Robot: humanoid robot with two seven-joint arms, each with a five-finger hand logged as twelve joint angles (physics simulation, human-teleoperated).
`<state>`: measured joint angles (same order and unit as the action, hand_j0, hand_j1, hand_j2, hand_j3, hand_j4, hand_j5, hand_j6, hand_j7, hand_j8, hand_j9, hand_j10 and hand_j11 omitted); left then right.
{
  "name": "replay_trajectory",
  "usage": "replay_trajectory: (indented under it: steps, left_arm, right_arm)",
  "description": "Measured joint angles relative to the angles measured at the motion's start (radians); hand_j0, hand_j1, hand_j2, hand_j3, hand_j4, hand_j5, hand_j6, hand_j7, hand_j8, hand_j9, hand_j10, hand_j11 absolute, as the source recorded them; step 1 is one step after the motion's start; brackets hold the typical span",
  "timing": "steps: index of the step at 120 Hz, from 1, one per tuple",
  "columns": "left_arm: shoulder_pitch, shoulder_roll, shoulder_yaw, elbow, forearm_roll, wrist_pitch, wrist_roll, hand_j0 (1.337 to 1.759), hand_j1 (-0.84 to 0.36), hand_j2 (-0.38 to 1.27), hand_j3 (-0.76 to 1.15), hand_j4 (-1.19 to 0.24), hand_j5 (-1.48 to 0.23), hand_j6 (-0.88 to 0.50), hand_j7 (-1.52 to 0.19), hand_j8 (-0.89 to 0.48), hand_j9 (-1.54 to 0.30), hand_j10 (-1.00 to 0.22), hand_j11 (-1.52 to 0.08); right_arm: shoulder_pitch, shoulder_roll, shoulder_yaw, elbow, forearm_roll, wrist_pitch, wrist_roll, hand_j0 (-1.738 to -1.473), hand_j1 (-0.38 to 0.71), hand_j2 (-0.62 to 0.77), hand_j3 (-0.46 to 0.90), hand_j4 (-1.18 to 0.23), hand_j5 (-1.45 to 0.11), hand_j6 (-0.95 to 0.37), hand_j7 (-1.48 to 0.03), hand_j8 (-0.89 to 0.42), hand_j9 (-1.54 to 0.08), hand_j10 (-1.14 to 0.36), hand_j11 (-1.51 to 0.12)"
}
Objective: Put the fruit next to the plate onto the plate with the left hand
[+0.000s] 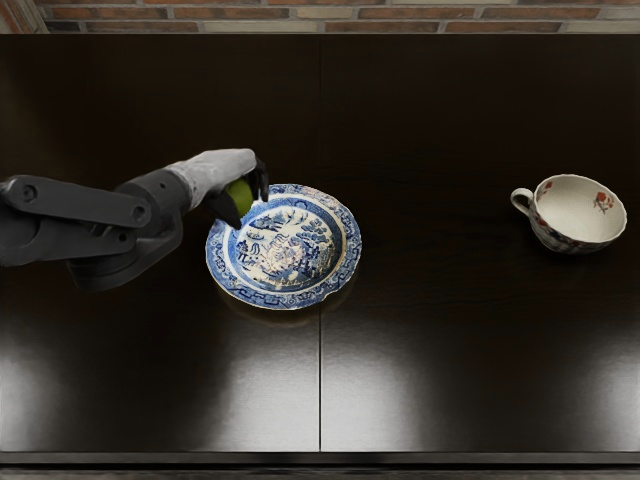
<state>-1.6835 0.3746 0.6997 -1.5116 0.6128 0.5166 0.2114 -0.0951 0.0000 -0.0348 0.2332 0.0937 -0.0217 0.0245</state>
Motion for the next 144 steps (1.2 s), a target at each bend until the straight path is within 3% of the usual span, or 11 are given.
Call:
replay_trajectory:
  steps: [11,24,40,50,58,67,86,99,124,134,144]
  left_arm:
    - [-0.029,-0.063,0.0,0.003,-0.014,0.0,0.014,1.653,-0.24,0.16,0.0,-0.67,-0.91,-0.56,-0.92,-0.35,-0.92,-0.39,-0.91]
    - [-0.044,-0.114,0.0,0.004,-0.041,0.001,0.02,1.654,-0.27,0.24,0.0,-0.66,-0.92,-0.54,-0.92,-0.34,-0.92,-0.38,-0.91]
    - [-0.022,-0.153,-0.001,0.002,-0.061,0.0,0.024,1.654,-0.27,0.24,0.0,-0.66,-0.92,-0.56,-0.92,-0.34,-0.92,-0.38,-0.91]
    - [0.002,-0.163,-0.001,0.001,-0.069,-0.001,0.025,1.655,-0.28,0.35,0.0,-0.66,-0.91,-0.59,-0.91,-0.38,-0.91,-0.4,-0.89]
    - [0.007,-0.167,-0.002,0.002,-0.073,-0.001,0.025,1.654,-0.22,0.24,0.0,-0.65,-0.9,-0.6,-0.9,-0.41,-0.9,-0.43,-0.89]
    - [0.01,-0.171,-0.003,0.005,-0.084,-0.001,0.023,1.655,-0.18,0.2,0.0,-0.58,-0.79,-0.55,-0.79,-0.46,-0.79,-0.47,-0.79]
    - [0.012,-0.174,-0.008,0.025,-0.1,-0.025,0.02,1.657,-0.05,0.12,0.0,-0.4,-0.54,-0.39,-0.54,-0.35,-0.54,-0.35,-0.54]
    - [0.013,-0.031,-0.068,0.031,-0.102,-0.079,0.019,1.657,-0.01,0.09,0.0,-0.34,-0.45,-0.33,-0.45,-0.31,-0.45,-0.31,-0.45]
    - [0.089,0.336,-0.321,0.021,-0.149,-0.484,0.017,1.658,0.03,0.06,0.0,-0.28,-0.37,-0.28,-0.37,-0.27,-0.37,-0.27,-0.37]
    - [0.176,0.467,-0.395,0.03,-0.194,-0.625,0.016,1.658,0.04,0.06,0.0,-0.27,-0.35,-0.27,-0.35,-0.26,-0.35,-0.26,-0.35]
    - [0.248,0.614,-0.447,0.044,-0.392,-0.694,0.016,1.658,0.04,0.06,0.0,-0.26,-0.34,-0.26,-0.34,-0.26,-0.34,-0.26,-0.34]
  right_arm:
    - [0.0,0.0,0.0,0.0,0.0,0.0,0.0,-1.658,-0.31,-0.01,0.0,-0.03,-0.04,-0.03,-0.04,-0.03,-0.04,-0.03,-0.04]
    - [0.0,0.0,0.0,0.0,0.0,0.0,0.0,-1.658,-0.31,-0.01,0.0,-0.03,-0.04,-0.03,-0.04,-0.03,-0.04,-0.03,-0.04]
    - [0.0,0.0,0.0,0.0,0.0,0.0,0.0,-1.658,-0.31,-0.01,0.0,-0.03,-0.04,-0.03,-0.04,-0.03,-0.04,-0.03,-0.04]
    - [0.0,0.0,0.0,0.0,0.0,0.0,0.0,-1.658,-0.31,-0.01,0.0,-0.03,-0.04,-0.03,-0.04,-0.03,-0.04,-0.03,-0.04]
    - [0.0,0.0,0.0,0.0,0.0,0.0,0.0,-1.658,-0.31,-0.01,0.0,-0.03,-0.04,-0.03,-0.04,-0.03,-0.04,-0.03,-0.04]
    - [0.0,0.0,0.0,0.0,0.0,0.0,0.0,-1.658,-0.31,-0.01,0.0,-0.03,-0.04,-0.03,-0.04,-0.03,-0.04,-0.03,-0.04]
    - [0.0,0.0,0.0,0.0,0.0,0.0,0.0,-1.658,-0.31,-0.01,0.0,-0.03,-0.04,-0.03,-0.04,-0.03,-0.04,-0.03,-0.04]
    - [0.0,0.0,0.0,0.0,0.0,0.0,0.0,-1.658,-0.31,-0.01,0.0,-0.03,-0.04,-0.03,-0.04,-0.03,-0.04,-0.03,-0.04]
    - [0.0,0.0,0.0,0.0,0.0,0.0,0.0,-1.658,-0.31,-0.01,0.0,-0.03,-0.04,-0.03,-0.04,-0.03,-0.04,-0.03,-0.04]
    - [0.0,0.0,0.0,0.0,0.0,0.0,0.0,-1.658,-0.31,-0.01,0.0,-0.03,-0.04,-0.03,-0.04,-0.03,-0.04,-0.03,-0.04]
    - [0.0,0.0,0.0,0.0,0.0,0.0,0.0,-1.658,-0.31,-0.01,0.0,-0.03,-0.04,-0.03,-0.04,-0.03,-0.04,-0.03,-0.04]
